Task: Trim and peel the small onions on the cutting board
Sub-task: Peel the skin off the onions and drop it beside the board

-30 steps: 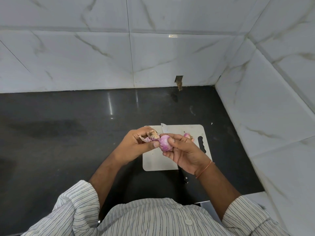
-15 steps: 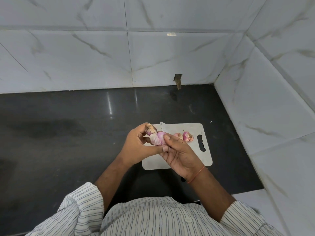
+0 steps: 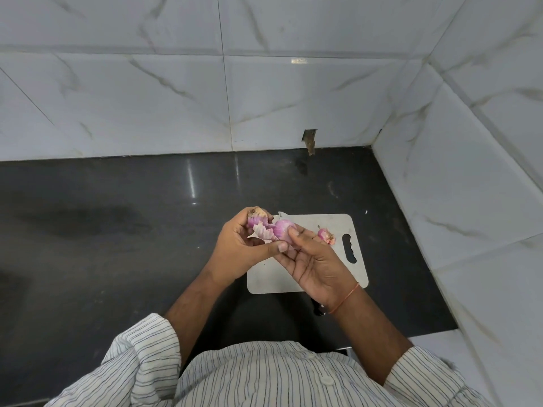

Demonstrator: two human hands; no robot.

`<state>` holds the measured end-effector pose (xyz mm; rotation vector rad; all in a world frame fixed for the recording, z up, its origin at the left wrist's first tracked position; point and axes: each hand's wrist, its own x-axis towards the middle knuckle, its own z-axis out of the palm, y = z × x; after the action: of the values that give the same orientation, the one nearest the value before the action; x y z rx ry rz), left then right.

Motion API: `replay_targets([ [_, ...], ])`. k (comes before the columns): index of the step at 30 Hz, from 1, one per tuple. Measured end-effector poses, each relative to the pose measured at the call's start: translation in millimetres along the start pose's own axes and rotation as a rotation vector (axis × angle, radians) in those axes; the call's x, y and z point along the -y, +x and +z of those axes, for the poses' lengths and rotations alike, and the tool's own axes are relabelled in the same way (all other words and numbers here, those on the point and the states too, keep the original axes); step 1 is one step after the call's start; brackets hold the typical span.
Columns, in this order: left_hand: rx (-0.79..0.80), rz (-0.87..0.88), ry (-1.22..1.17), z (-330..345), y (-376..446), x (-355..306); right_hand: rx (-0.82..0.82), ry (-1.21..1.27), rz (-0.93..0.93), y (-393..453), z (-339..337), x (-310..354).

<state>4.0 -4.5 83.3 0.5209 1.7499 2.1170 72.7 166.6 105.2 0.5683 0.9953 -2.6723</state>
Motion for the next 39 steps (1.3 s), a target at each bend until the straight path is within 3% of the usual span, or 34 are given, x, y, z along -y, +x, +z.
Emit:
replay_targets([
  [3, -0.021, -0.088, -0.040, -2, -2, 0, -0.010, -0.215, -0.065, 1, -4, 7],
  [10, -0.008, -0.509, -0.218, 1, -12, -3, -0.001, -0.894, -0.383, 8, -18, 19],
  [14, -0.086, -0.522, -0.174, 11, -13, -3, -0.018, -1.189, -0.566, 15, -25, 15],
  [21, -0.138, -0.509, -0.197, 14, -10, -1, -0.047, -1.162, -0.525, 14, -22, 15],
  [25, -0.093, -0.531, -0.208, 8, -7, -3, -0.107, -1.120, -0.414, 12, -16, 19],
  [31, -0.051, -0.584, -0.344, -2, -9, -3, -0.136, -1.201, -0.427, 13, -11, 19],
  [39, -0.008, -0.492, -0.192, -1, -16, -8, -0.099, -1.229, -0.452, 2, -4, 24],
])
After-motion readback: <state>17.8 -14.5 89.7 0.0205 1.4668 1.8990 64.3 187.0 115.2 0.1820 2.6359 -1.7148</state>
